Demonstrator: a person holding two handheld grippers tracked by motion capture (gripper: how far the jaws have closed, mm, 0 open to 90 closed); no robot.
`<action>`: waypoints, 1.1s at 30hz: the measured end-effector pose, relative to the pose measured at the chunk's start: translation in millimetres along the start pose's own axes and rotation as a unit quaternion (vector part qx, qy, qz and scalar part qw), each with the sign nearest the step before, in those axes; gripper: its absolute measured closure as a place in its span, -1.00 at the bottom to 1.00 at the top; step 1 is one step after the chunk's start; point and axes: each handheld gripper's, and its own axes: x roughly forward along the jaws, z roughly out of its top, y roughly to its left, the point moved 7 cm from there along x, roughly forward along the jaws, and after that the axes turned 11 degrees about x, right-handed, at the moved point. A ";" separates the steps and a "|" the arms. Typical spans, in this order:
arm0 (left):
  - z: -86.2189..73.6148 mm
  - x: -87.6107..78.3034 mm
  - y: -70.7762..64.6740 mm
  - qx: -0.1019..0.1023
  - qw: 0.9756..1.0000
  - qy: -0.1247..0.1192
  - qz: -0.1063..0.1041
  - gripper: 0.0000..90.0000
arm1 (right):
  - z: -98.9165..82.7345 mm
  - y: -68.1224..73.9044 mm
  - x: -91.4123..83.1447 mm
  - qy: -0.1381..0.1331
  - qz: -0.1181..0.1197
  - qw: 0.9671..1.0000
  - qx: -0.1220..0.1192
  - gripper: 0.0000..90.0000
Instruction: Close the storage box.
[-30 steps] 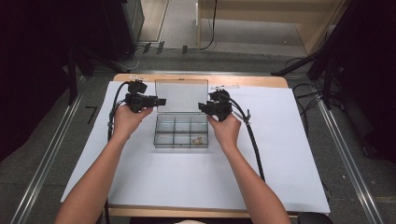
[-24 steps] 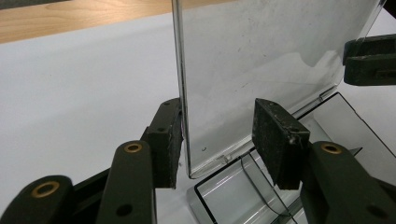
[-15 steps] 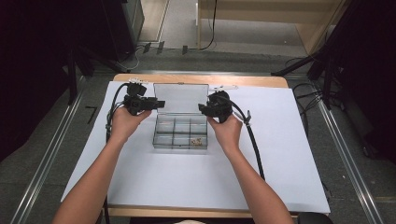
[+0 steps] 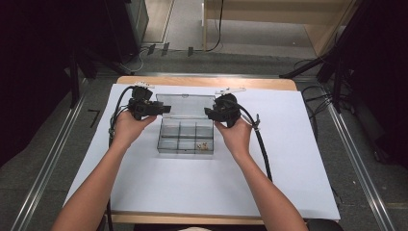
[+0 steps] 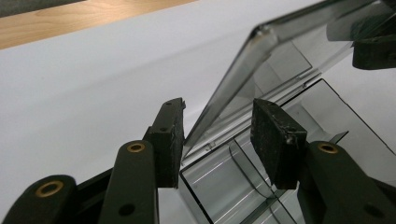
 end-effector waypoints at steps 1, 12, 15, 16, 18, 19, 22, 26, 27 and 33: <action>0.6 -1.5 -0.3 0.001 1.000 -0.002 0.000 0.23 | 0.2 0.3 -1.5 0.001 0.000 1.000 -0.003 0.38; 9.4 -26.5 -0.7 0.001 1.000 -0.013 -0.007 0.14 | 5.1 6.5 -25.0 0.004 0.015 1.000 -0.015 0.39; 9.7 -30.5 -2.2 0.002 1.000 -0.011 -0.009 0.12 | 6.5 9.3 -31.9 0.009 0.020 1.000 -0.018 0.37; 9.8 -31.2 -2.3 0.003 1.000 -0.011 -0.009 0.11 | 6.9 9.4 -33.3 0.011 0.021 1.000 -0.020 0.37; 10.0 -34.5 -2.3 -0.002 1.000 -0.012 -0.016 0.09 | 8.2 9.7 -35.9 0.011 0.021 0.999 -0.023 0.36; 9.9 -35.8 -2.2 -0.003 1.000 -0.013 -0.016 0.08 | 8.8 10.0 -37.5 0.011 0.022 0.999 -0.022 0.36; 8.7 -38.3 -1.7 -0.006 1.000 -0.010 -0.018 0.04 | 10.0 10.7 -41.5 0.010 0.027 0.999 -0.023 0.34; 5.7 -38.7 -1.8 -0.004 1.000 -0.005 -0.019 0.01 | 10.3 10.3 -43.0 0.015 0.028 0.999 -0.023 0.28; 5.0 -39.0 -2.2 -0.003 1.000 -0.003 -0.019 0.00 | 10.2 10.0 -43.3 0.016 0.028 0.999 -0.023 0.27; 1.3 -41.5 -6.9 0.000 1.000 -0.001 -0.021 -0.06 | 9.8 12.7 -47.4 0.017 0.034 0.999 -0.026 0.24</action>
